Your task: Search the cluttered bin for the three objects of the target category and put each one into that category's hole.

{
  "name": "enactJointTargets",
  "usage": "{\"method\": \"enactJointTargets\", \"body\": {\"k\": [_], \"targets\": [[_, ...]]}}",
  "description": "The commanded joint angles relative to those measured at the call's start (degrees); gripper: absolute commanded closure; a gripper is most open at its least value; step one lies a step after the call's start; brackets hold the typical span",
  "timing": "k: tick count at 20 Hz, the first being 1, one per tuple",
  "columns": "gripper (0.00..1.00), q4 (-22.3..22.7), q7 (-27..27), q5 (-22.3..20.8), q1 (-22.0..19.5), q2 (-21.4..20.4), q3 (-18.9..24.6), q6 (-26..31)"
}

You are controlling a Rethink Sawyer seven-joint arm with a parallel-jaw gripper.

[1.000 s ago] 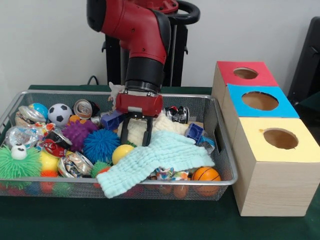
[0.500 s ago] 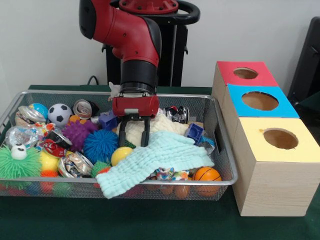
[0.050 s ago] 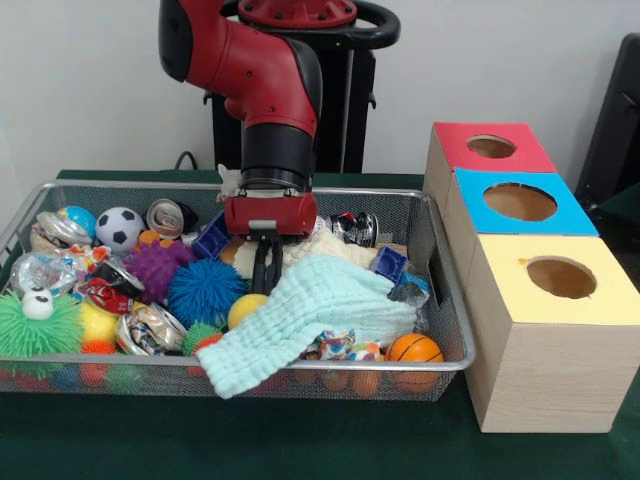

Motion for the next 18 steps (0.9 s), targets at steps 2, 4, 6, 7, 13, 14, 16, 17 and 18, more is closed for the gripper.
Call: {"method": "enactJointTargets", "body": {"k": [2,4,6,7,13,14,16,17,18], "targets": [[1.0,-5.13,3.57,-1.45,-0.46,0.8,7.39,10.06],[1.0,-4.87,4.21,-3.53,-0.98,-0.71,8.01,13.74],[1.0,-4.1,4.79,-6.08,-1.92,-3.22,9.07,18.79],[1.0,-3.71,5.08,-7.35,-2.38,-4.47,9.61,21.31],[1.0,-1.23,3.5,-10.86,-4.36,-11.27,12.1,34.1],[1.0,-0.81,3.14,-11.44,-4.79,-12.45,12.68,35.92],[1.0,0.68,1.58,-13.19,-6.81,-16.46,15.23,42.11],[1.0,1.66,0.53,-13.76,-8.17,-18.73,16.91,45.33],[1.0,2.65,-0.52,-14.33,-9.54,-20.99,18.6,48.55]]}}
